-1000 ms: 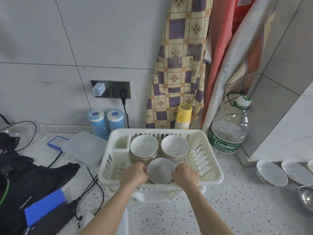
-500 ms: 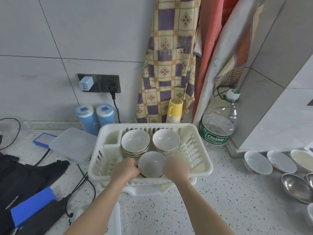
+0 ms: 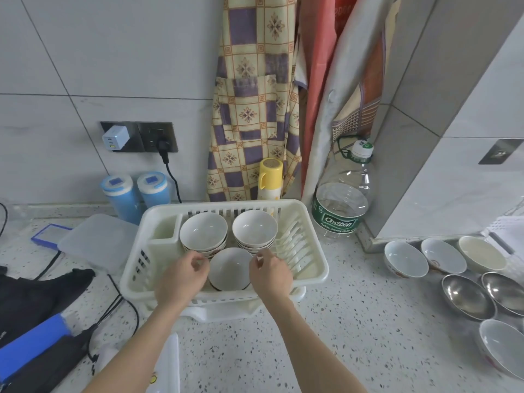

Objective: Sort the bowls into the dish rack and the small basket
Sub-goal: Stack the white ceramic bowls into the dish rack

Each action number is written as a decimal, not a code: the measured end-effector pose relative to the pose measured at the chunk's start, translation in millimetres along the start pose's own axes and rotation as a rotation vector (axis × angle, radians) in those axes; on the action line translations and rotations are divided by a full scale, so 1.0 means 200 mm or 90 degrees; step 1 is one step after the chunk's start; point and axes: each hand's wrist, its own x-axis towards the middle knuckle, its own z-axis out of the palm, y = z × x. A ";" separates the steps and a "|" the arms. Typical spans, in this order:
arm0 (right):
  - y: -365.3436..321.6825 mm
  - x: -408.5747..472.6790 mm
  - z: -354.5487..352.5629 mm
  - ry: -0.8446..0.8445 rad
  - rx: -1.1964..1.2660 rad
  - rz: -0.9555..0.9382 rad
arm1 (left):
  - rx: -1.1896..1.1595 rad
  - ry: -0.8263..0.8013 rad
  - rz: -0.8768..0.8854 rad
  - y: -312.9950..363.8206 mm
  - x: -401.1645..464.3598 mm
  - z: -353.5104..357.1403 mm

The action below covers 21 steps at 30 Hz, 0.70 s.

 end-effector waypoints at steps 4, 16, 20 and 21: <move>0.06 -0.02 -0.10 -0.090 0.287 -0.050 | -0.121 0.084 0.034 0.02 -0.06 0.00; 0.84 -0.22 -0.76 -0.049 0.635 0.099 | -0.690 0.074 -0.047 0.82 -0.75 0.48; 1.18 -0.26 -0.94 0.058 0.646 0.163 | -0.615 -0.093 -0.047 1.09 -0.94 0.81; 1.26 -0.27 -0.98 0.086 0.642 0.177 | -0.581 -0.140 -0.051 1.15 -0.98 0.89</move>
